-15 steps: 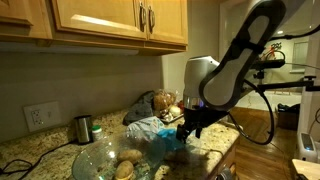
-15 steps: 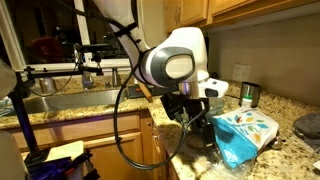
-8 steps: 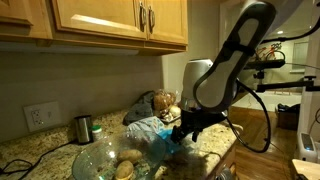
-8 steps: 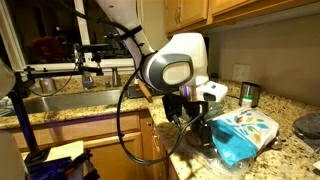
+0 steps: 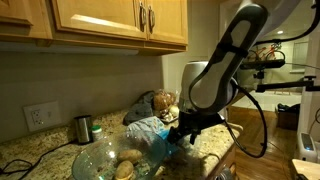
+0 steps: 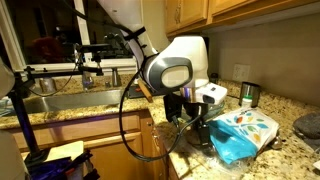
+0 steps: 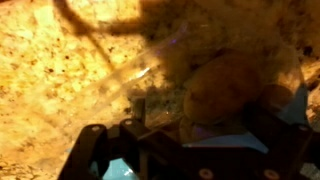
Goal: Remove a potato from the bag and put it in the glass bowl
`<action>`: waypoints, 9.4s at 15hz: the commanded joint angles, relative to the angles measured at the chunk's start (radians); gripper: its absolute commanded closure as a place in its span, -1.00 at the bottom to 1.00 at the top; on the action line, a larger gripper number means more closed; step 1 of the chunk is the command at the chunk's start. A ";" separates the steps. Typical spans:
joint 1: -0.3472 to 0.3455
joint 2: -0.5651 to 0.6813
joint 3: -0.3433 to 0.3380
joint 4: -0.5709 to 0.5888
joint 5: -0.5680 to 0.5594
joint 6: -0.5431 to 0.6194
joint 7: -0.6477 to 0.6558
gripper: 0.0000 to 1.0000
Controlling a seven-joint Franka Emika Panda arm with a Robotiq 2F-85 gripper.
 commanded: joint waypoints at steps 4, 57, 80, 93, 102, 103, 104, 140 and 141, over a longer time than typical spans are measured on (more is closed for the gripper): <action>-0.005 0.013 0.017 0.031 0.098 0.021 -0.071 -1.00; 0.034 0.085 -0.082 0.137 0.018 -0.223 0.059 0.59; 0.039 -0.169 -0.101 0.071 -0.246 -0.366 0.211 0.60; 0.034 -0.315 -0.023 0.111 -0.195 -0.374 -0.157 0.60; 0.076 -0.275 0.017 0.235 0.001 -0.452 -0.552 0.60; 0.081 -0.266 0.019 0.250 0.021 -0.466 -0.588 0.60; 0.085 -0.257 0.020 0.265 0.045 -0.484 -0.628 0.60; 0.053 0.220 0.161 0.640 0.062 -0.669 -0.884 0.60; 0.053 0.222 0.162 0.641 0.062 -0.670 -0.884 0.60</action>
